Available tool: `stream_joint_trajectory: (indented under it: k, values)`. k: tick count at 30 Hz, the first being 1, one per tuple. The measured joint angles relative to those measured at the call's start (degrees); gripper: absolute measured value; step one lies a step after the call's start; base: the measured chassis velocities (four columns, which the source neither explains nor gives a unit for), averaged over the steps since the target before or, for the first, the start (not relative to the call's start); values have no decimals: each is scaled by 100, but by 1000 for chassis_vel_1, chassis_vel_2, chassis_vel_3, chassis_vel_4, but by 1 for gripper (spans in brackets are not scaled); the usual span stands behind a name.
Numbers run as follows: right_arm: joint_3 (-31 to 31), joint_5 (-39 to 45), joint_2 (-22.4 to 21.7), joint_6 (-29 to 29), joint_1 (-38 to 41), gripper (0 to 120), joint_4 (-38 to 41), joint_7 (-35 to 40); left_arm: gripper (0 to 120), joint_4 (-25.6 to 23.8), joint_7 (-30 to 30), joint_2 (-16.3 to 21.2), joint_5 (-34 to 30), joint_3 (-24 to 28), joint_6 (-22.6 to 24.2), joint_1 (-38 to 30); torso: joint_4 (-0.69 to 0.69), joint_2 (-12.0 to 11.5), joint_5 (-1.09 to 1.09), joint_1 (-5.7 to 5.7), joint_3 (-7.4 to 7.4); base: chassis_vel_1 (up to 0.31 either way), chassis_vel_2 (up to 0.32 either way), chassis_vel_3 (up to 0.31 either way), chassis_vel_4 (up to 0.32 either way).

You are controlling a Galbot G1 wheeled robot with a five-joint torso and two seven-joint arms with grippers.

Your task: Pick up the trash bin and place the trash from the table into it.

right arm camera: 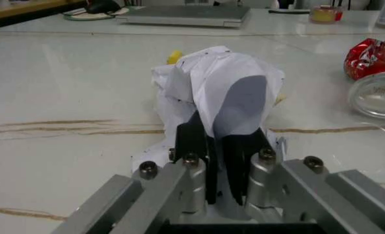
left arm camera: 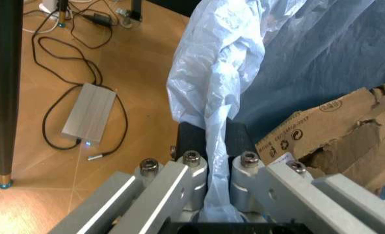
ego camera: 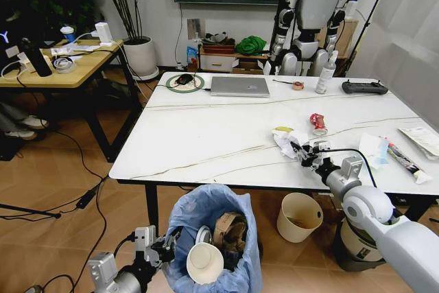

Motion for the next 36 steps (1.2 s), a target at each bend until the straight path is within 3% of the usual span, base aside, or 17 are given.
stream_joint_trajectory:
  k: [3,28,36]
  values:
    - [8,0,3,19,-11,0,5,-10,0,-3,0,-3,2,-1,0,0,0,0,0,0,0,0,0,0,0]
    - [411,401,-329,482,-113,0,477,-205,0,14,-17,77,-19,58,-22,-49,0,0,0,1,0,0,0,0,0]
    - [494,749,-758,784,-114,0,1203,-324,0,17,-309,95,-54,206,-35,-44,0,0,0,1,0,0,0,0,0]
